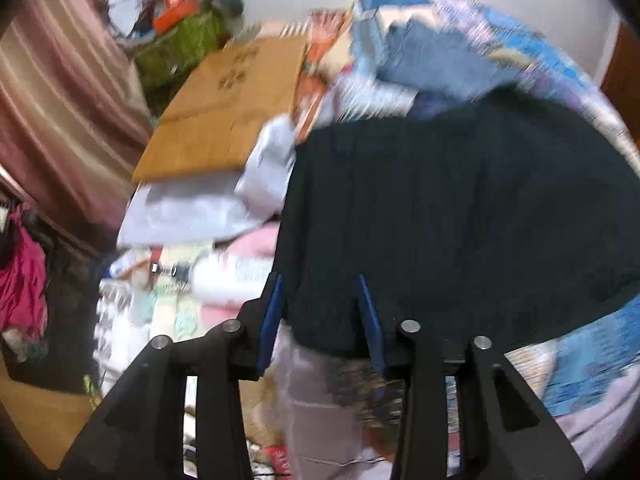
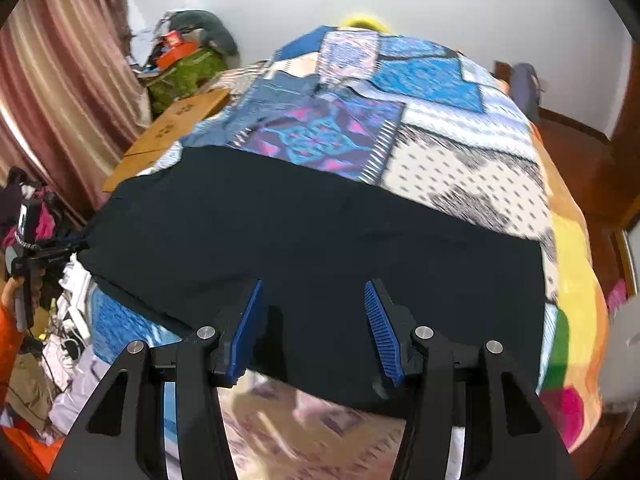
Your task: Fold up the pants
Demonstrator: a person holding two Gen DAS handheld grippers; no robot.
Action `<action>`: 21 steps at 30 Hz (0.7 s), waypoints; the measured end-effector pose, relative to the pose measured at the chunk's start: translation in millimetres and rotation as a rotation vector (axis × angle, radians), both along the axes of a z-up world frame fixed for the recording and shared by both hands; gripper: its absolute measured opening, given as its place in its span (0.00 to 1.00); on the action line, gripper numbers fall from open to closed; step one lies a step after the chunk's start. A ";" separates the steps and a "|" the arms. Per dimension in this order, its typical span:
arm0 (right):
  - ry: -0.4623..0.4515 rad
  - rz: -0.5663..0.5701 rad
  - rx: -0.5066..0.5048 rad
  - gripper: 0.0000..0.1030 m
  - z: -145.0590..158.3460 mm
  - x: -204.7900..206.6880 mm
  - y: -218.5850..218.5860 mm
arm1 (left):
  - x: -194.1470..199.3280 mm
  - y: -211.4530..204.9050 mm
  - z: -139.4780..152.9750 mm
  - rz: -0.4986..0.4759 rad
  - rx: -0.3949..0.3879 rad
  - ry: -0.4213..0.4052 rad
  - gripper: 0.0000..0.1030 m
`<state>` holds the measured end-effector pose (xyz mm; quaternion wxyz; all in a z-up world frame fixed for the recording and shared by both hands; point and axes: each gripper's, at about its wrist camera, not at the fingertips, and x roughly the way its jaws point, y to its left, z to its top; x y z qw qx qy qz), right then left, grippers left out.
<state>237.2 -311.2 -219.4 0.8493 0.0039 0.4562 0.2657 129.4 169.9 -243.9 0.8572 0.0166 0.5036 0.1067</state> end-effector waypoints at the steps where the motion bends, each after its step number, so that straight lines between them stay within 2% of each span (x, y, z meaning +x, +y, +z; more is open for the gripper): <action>1: -0.010 0.022 0.005 0.47 2.5 1.8 8.4 | 0.8 -4.9 7.2 -0.012 -0.011 -0.018 0.46; 4: -0.025 0.091 0.019 0.48 7.1 11.9 38.7 | 17.1 -34.3 34.3 -0.094 -0.054 -0.101 0.56; 6: -0.026 0.141 0.024 0.49 6.0 20.0 62.1 | 31.7 -52.6 39.1 -0.140 -0.086 -0.116 0.58; 10: -0.002 0.200 0.029 0.49 -4.7 33.8 100.6 | 69.9 -88.6 25.3 -0.196 -0.170 -0.084 0.60; 13: 0.043 0.225 0.020 0.49 -18.6 40.3 117.3 | 83.9 -115.5 4.7 -0.241 -0.198 -0.039 0.60; 16: 0.101 0.253 -0.001 0.49 -33.9 35.3 121.8 | 77.1 -136.8 -16.9 -0.288 -0.188 0.012 0.60; 18: 0.069 0.272 -0.018 0.49 -34.2 20.1 115.7 | 63.5 -142.3 -21.2 -0.286 -0.170 0.002 0.60; 21: 0.053 0.291 -0.035 0.49 -31.2 0.3 103.6 | 40.9 -134.6 -22.1 -0.253 -0.225 -0.004 0.61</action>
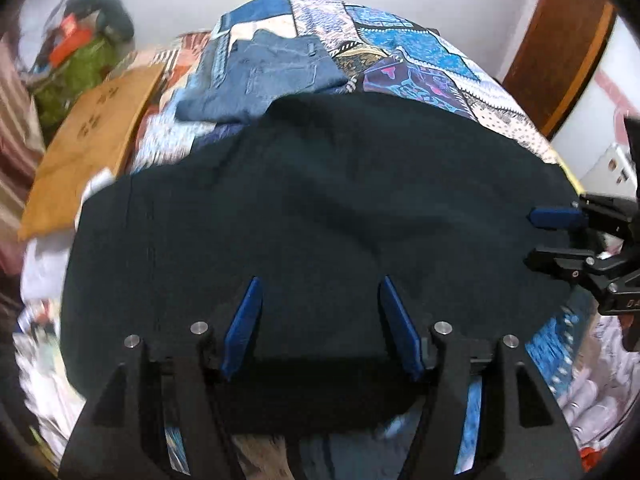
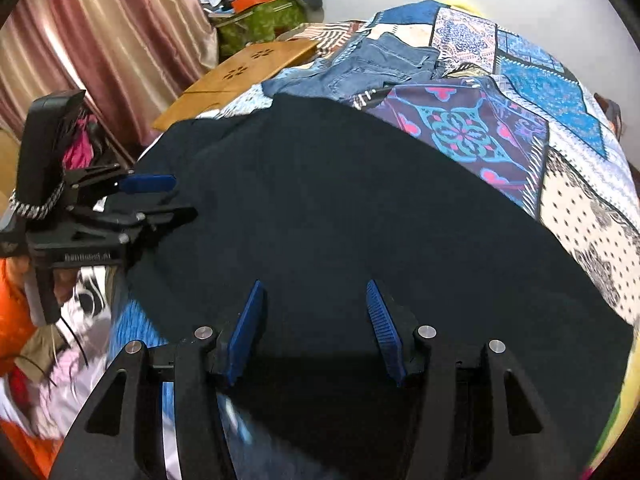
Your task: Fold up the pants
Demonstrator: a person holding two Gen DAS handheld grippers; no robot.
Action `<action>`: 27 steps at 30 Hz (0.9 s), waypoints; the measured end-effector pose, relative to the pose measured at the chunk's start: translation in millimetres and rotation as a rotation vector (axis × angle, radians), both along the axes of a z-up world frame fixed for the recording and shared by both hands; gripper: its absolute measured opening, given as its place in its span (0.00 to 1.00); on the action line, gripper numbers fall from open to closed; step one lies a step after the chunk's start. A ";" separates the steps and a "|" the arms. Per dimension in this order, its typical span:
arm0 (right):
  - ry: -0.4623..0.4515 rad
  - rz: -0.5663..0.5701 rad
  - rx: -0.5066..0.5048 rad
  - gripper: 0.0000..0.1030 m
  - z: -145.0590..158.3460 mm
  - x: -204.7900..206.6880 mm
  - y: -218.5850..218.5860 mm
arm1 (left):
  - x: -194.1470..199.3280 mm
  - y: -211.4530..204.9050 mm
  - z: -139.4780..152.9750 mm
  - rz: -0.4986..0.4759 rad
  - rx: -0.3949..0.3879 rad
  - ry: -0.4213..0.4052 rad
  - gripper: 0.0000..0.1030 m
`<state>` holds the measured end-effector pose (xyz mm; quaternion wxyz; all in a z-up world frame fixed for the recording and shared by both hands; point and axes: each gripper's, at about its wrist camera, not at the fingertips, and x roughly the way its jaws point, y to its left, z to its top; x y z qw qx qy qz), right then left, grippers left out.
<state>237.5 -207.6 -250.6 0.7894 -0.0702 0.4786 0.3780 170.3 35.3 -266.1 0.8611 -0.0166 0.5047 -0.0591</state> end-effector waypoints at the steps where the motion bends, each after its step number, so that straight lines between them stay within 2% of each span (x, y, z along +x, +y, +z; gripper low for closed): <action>1: -0.003 0.000 -0.001 0.49 -0.3 -7.8 -5.3 | -4.5 1.7 -1.1 0.003 -0.005 0.000 0.63; 4: -0.011 -0.010 0.012 0.49 0.7 -25.4 -19.4 | -28.3 5.8 -2.0 0.025 -0.004 -0.019 0.71; 8: 0.005 -0.054 0.055 0.49 3.0 -31.6 -32.9 | -40.6 10.6 2.2 0.041 0.000 -0.011 0.71; 10: 0.014 -0.081 0.074 0.49 7.6 -31.4 -42.2 | -38.9 7.3 12.2 0.038 0.036 -0.014 0.71; 12: 0.005 -0.117 0.088 0.49 15.1 -28.0 -55.1 | -32.8 1.1 28.9 0.032 0.055 -0.050 0.71; 14: -0.021 -0.154 0.105 0.49 23.7 -23.2 -72.9 | -24.2 -5.4 43.9 0.034 0.038 -0.080 0.72; 16: -0.037 -0.204 0.107 0.49 27.6 -12.2 -95.0 | -11.1 -15.5 55.4 0.031 0.003 -0.098 0.77; 20: -0.001 -0.322 0.072 0.49 11.7 13.9 -134.9 | 18.1 -55.4 57.4 -0.025 0.018 -0.096 0.77; 22: 0.041 -0.363 0.054 0.49 -5.9 18.5 -152.8 | 27.9 -72.3 52.9 -0.056 0.024 -0.084 0.77; 24: 0.063 -0.384 0.030 0.49 -22.3 13.0 -166.6 | 36.7 -94.5 44.7 -0.097 0.046 -0.066 0.77; 27: 0.070 -0.451 0.085 0.49 -27.4 -5.2 -197.2 | 46.7 -126.1 32.7 -0.159 0.063 -0.041 0.77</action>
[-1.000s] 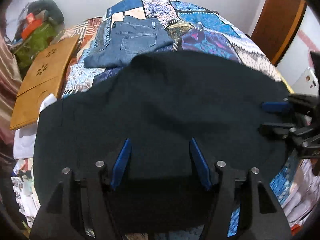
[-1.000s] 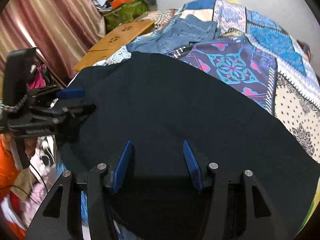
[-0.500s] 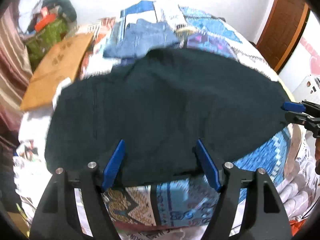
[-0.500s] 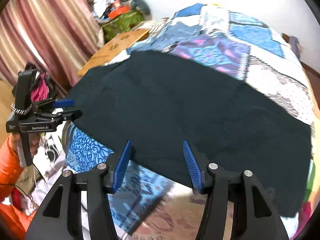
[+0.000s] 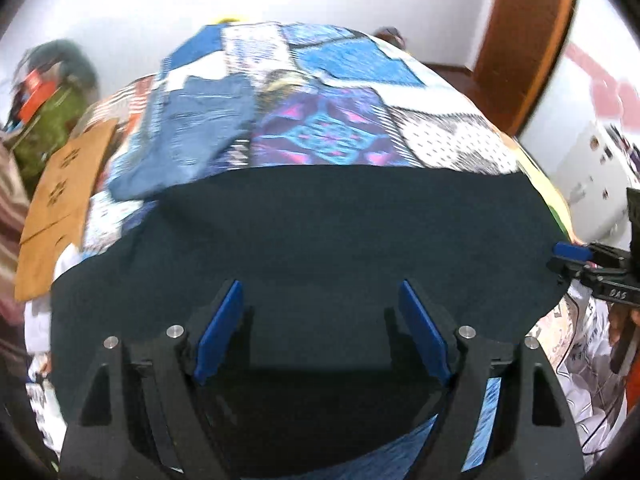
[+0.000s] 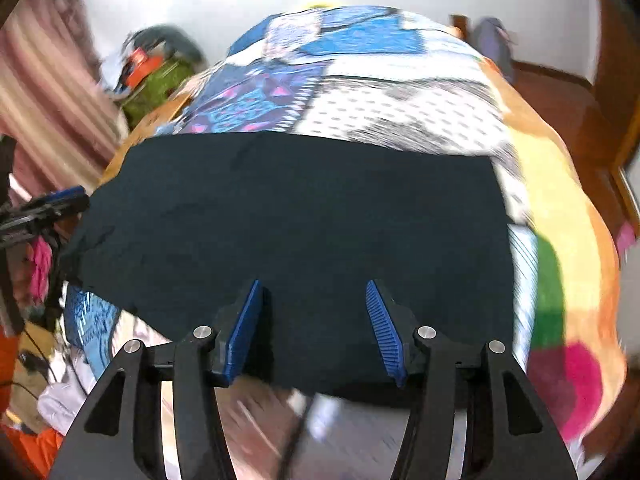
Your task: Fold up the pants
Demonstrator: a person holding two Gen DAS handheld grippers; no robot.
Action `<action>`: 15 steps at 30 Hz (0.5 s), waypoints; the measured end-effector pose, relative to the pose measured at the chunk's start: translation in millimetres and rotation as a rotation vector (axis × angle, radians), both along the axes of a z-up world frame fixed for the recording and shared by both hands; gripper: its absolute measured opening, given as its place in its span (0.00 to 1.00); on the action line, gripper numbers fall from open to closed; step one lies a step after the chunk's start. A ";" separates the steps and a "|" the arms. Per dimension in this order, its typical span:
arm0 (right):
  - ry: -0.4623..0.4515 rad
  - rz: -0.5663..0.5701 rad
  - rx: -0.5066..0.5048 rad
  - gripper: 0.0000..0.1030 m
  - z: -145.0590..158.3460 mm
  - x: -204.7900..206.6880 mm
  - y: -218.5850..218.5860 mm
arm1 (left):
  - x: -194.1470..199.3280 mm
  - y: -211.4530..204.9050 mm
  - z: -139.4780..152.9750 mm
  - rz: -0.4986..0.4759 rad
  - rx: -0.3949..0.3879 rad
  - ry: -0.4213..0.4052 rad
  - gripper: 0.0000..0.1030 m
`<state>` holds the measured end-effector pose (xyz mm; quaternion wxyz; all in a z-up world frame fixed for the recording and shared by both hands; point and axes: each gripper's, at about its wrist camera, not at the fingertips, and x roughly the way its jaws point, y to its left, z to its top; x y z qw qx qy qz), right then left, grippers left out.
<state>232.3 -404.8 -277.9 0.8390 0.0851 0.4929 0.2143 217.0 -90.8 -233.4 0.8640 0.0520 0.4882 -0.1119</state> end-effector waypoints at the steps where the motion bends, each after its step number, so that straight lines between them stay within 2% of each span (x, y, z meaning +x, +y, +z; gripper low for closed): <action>1: 0.009 -0.025 -0.002 0.49 -0.2 -4.9 -8.2 | 2.4 -6.6 -2.2 -0.012 -0.001 0.007 0.77; 8: 0.036 -0.174 -0.014 0.49 -0.6 -41.6 -64.8 | 16.2 -76.3 -20.5 -0.158 0.015 0.052 0.77; 12: 0.027 -0.249 0.079 0.49 4.8 -60.3 -78.5 | 22.3 -113.0 -35.3 -0.220 0.051 0.074 0.78; 15: 0.030 -0.266 0.165 0.50 1.3 -62.7 -77.6 | 27.0 -129.5 -39.5 -0.227 0.050 0.071 0.78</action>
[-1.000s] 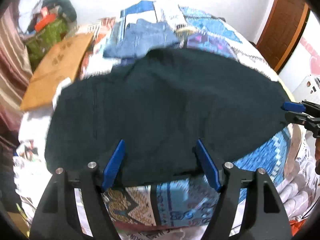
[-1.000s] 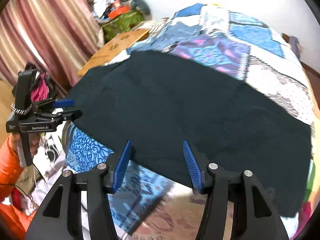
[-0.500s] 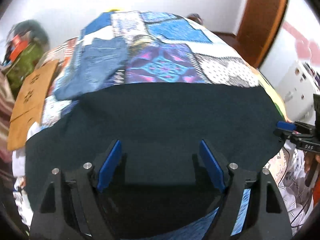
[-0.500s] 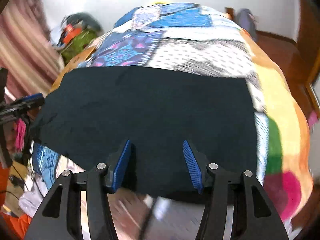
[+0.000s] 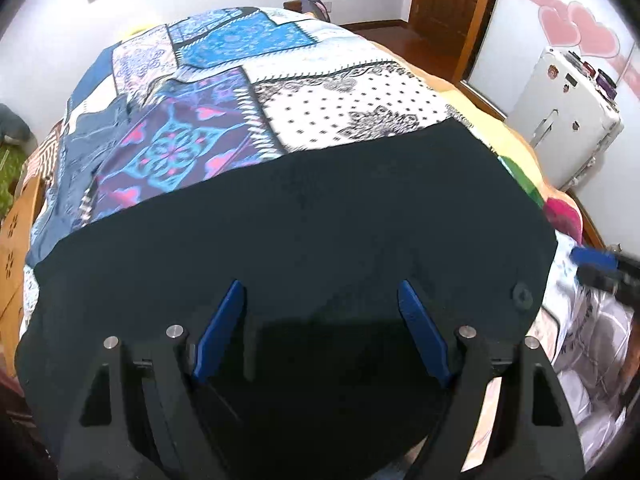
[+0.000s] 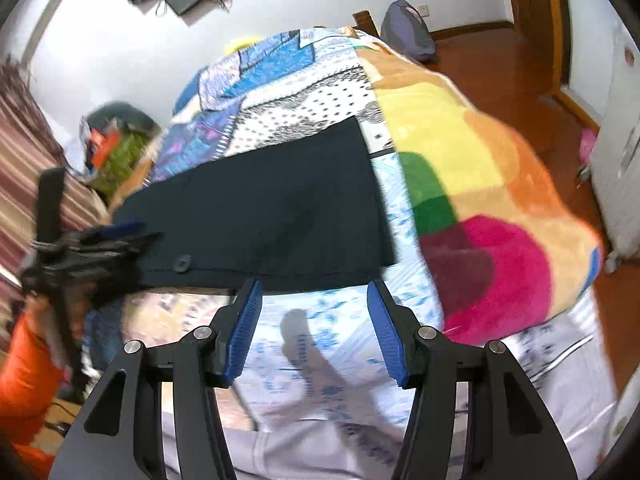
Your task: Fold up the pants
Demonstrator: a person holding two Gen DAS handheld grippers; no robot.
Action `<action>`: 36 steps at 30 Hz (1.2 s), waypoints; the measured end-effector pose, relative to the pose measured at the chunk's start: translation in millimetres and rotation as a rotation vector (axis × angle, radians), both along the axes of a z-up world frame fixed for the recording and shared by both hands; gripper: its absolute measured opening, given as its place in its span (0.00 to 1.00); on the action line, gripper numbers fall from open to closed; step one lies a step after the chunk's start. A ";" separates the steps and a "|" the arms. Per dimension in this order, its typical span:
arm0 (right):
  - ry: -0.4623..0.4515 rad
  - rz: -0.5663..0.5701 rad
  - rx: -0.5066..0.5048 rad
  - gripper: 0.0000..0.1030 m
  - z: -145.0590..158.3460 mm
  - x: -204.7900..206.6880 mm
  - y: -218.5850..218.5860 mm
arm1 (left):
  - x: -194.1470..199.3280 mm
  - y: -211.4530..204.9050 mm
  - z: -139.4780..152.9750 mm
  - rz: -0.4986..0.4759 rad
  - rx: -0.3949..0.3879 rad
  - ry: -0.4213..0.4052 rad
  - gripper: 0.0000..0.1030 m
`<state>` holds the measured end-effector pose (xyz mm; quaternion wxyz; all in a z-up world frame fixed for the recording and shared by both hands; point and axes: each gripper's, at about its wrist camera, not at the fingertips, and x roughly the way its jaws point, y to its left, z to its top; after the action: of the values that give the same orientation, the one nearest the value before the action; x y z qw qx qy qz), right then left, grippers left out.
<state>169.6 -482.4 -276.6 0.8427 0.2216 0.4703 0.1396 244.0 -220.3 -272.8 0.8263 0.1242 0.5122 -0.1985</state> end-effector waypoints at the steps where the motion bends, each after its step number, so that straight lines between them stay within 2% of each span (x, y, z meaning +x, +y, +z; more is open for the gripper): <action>1: 0.008 -0.005 0.033 0.51 -4.4 2.4 3.3 | 1.5 -3.8 -0.5 -0.003 -0.011 0.011 0.78; 3: 0.032 -0.017 0.077 0.52 -14.8 4.5 9.5 | 5.5 -9.5 -1.6 -0.003 -0.051 0.045 0.78; 8: 0.036 -0.074 0.147 0.53 -28.1 7.9 12.0 | 5.1 -27.2 -3.8 -0.042 -0.029 0.036 0.78; 12: 0.029 -0.151 0.214 0.53 -38.9 14.6 1.2 | 8.3 -36.5 -5.3 -0.054 -0.043 0.045 0.79; 16: 0.009 -0.217 0.232 0.53 -42.8 17.2 -3.0 | 10.2 -44.4 -7.1 -0.065 -0.046 0.040 0.81; 19: -0.025 -0.237 0.181 0.52 -39.6 19.1 -1.8 | 10.4 -49.8 -8.4 -0.076 -0.042 0.030 0.81; 22: -0.035 -0.264 0.147 0.38 -38.9 22.5 -5.8 | 11.1 -51.9 -9.0 -0.078 -0.045 0.025 0.81; 24: -0.041 -0.277 0.141 0.24 -38.5 24.8 -10.6 | 11.8 -52.1 -9.0 -0.076 -0.048 0.026 0.81; 26: -0.050 -0.281 0.151 0.17 -37.1 25.1 -15.2 | 12.4 -50.7 -7.7 -0.075 -0.057 0.033 0.81; 31: -0.095 -0.260 0.146 0.11 -24.2 25.0 -19.4 | 15.3 -39.6 1.9 -0.047 -0.104 0.049 0.81; 36: -0.167 -0.227 0.090 0.10 4.7 28.1 -13.8 | 13.6 -15.2 26.7 -0.004 -0.145 -0.005 0.81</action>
<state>197.7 -496.3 -271.9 0.8785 0.2984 0.3639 0.0824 257.7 -235.4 -246.2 0.8341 0.0655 0.4941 -0.2364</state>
